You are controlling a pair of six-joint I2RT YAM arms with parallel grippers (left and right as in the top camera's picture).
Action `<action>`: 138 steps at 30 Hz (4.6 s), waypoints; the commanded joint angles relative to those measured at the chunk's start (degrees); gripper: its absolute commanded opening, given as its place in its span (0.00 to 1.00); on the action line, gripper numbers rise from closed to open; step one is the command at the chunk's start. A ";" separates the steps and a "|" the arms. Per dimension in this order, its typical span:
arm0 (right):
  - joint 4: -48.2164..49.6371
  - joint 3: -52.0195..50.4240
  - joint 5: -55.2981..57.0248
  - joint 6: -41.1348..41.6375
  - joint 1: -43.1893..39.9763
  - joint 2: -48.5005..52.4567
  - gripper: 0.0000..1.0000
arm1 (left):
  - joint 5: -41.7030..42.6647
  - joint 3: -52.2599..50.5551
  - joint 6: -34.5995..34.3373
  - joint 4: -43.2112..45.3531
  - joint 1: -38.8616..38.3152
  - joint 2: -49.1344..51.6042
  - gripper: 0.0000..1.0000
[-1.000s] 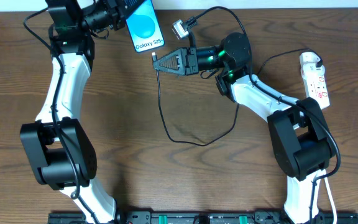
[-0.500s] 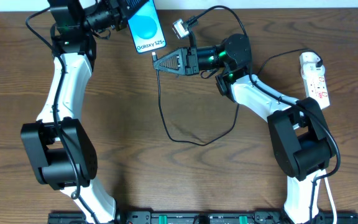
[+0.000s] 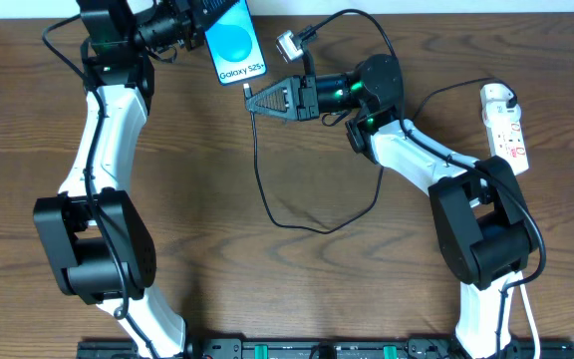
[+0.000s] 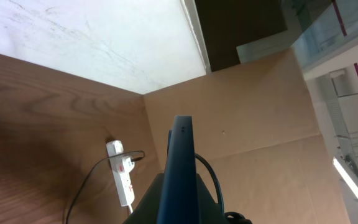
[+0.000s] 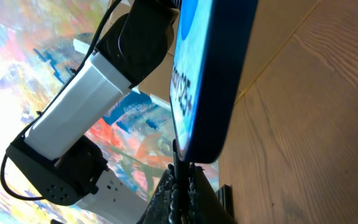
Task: Plug charger to phone and switch on socket
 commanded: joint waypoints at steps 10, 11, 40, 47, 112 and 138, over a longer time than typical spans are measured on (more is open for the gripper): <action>0.28 0.00 0.26 0.17 -0.44 0.39 0.01 | 0.98 -0.22 1.97 0.52 -0.07 -1.38 0.07; 0.28 0.00 0.26 0.17 -0.44 0.39 0.01 | 0.98 -0.22 1.97 0.52 -0.07 -1.38 0.07; 0.24 0.00 0.26 0.22 -0.61 0.39 0.01 | 1.07 -0.22 1.92 0.55 -1.40 -1.38 0.07; 0.24 0.00 0.26 0.24 -1.51 0.39 0.01 | 1.07 -0.22 1.92 0.55 -1.40 -1.38 0.07; -21.42 -0.04 0.15 -14.80 -2.80 0.39 0.99 | 10.78 -0.24 6.43 0.09 3.87 -1.38 0.07; -103.16 -0.04 66.03 -42.01 -3.56 -12.63 0.99 | 13.03 -1.25 6.49 0.09 4.52 -1.38 0.07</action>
